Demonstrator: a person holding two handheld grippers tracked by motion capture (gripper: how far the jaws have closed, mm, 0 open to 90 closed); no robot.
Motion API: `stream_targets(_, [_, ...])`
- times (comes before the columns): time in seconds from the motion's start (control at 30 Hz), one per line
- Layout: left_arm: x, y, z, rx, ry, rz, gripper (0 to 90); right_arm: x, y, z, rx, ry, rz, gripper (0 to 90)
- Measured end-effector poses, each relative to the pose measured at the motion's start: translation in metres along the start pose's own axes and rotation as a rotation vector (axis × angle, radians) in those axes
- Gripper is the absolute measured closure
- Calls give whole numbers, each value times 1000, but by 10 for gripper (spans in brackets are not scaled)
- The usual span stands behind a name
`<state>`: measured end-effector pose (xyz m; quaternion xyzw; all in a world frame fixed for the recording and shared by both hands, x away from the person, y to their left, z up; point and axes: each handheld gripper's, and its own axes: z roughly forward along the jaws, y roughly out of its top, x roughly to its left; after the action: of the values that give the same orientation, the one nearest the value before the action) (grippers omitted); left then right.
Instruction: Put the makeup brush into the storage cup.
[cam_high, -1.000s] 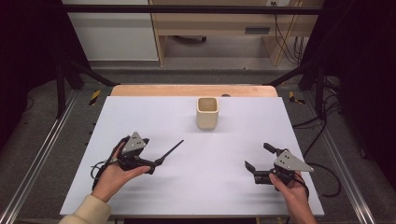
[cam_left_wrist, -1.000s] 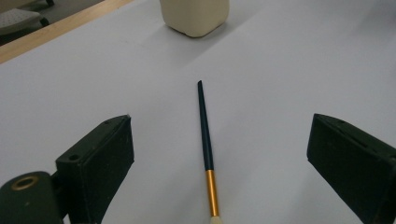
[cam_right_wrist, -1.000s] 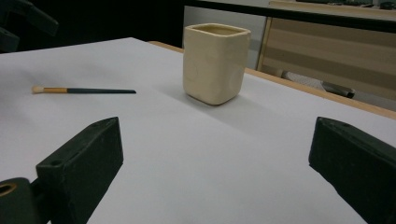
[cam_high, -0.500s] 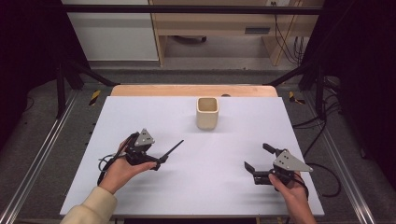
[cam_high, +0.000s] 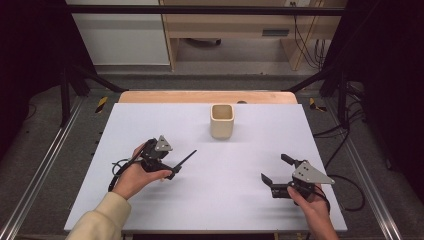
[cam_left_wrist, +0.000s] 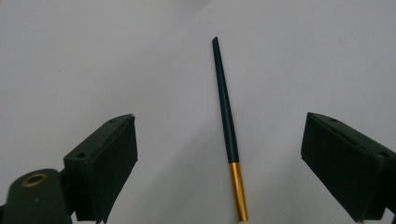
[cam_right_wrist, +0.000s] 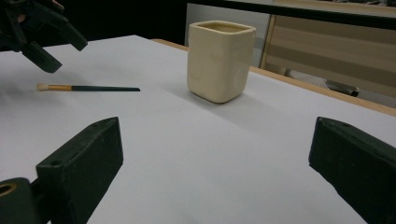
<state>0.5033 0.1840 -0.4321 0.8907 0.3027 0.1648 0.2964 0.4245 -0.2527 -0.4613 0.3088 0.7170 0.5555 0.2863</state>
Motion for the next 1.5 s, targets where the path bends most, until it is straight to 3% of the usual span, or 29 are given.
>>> stream_targets(0.23, [-1, 1, 6, 42, -5, 1, 137, 0, 0, 0, 1, 3, -2, 34])
stream_targets(0.43, [-2, 2, 11, 110, -4, 14, 178, 0, 0, 0, 4, 5, -3, 34])
stream_targets(0.63, [-1, 1, 14, 135, -1, 13, 204, 0, -1, 1, 6, 8, 3, 34])
stream_targets(0.93, [-1, 1, 18, 174, -8, 16, 331, 0, -1, 1, 10, 10, 5, 34])
stream_targets(1.27, [-1, 0, 20, 188, -12, 9, 388, 1, -1, 1, 12, 11, 9, 36])
stream_targets(1.5, [-2, 0, 20, 201, -21, 5, 514, 1, -1, 1, 15, 12, 9, 37])
